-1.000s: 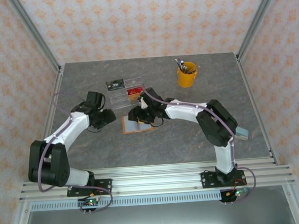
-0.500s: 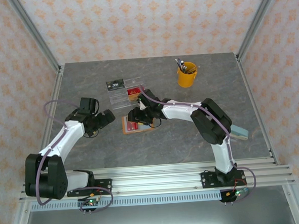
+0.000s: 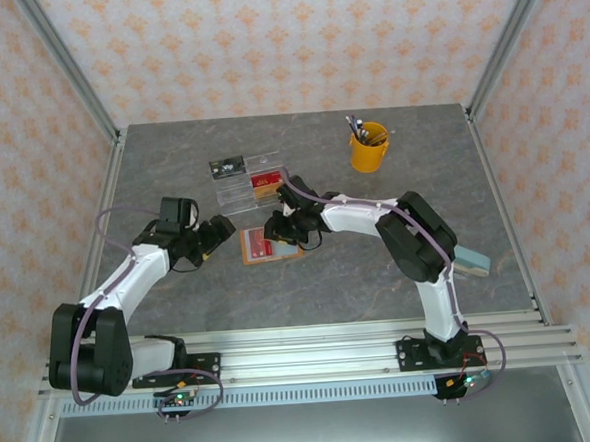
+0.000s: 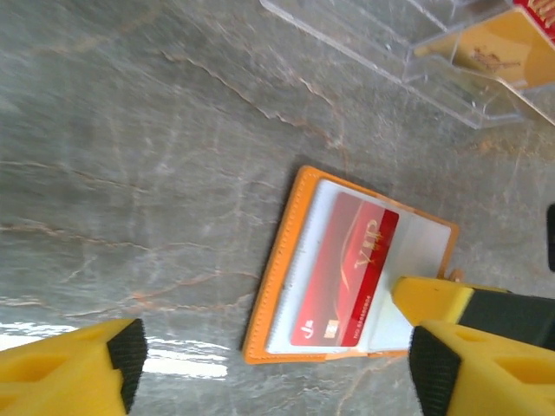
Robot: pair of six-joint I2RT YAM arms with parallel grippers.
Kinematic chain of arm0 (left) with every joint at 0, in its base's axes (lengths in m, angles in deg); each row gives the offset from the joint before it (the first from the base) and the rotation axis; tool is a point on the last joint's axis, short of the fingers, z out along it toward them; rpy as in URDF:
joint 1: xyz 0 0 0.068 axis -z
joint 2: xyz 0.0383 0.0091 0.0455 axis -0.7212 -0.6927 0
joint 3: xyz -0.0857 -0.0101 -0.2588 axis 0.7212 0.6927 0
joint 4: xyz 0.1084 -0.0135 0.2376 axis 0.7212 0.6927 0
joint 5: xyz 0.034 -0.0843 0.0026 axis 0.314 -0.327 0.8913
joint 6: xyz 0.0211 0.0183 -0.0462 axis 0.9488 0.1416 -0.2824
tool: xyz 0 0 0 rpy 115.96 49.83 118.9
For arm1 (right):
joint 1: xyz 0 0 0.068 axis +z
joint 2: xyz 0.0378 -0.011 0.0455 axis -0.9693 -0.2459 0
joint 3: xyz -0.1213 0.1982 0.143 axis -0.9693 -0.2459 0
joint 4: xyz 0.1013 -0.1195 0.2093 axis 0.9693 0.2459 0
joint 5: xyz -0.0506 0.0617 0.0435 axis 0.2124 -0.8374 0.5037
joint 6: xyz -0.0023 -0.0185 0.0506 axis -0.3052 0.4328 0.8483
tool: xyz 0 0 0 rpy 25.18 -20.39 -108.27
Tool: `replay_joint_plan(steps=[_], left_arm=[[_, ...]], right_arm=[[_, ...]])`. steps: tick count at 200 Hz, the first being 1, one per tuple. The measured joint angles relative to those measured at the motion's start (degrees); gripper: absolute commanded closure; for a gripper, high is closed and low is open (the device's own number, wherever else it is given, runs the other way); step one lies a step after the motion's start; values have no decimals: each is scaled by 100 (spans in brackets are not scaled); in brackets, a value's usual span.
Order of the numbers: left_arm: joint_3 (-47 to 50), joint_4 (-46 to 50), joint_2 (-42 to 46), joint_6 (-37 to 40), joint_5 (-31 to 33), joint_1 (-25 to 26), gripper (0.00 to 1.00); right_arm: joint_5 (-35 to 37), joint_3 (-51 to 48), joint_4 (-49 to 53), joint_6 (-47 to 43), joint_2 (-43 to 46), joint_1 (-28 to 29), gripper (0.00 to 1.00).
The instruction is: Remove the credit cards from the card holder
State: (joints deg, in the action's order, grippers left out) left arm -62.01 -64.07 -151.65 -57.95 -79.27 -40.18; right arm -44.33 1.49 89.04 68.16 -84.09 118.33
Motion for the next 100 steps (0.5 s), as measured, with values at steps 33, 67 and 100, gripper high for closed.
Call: replay_joint_plan(steps=[33, 67, 100], left_arm=[[0, -409, -372, -247, -260, 321, 39], [-2, -710, -826, -428, -481, 501, 57], [-39, -841, -1141, -442, -568, 612, 67]], right_arm=[[-68, 31, 2, -2, -105, -2, 72], [-151, 70, -2, -4, -125, 0, 73], [-243, 76, -13, -4, -164, 0, 75]])
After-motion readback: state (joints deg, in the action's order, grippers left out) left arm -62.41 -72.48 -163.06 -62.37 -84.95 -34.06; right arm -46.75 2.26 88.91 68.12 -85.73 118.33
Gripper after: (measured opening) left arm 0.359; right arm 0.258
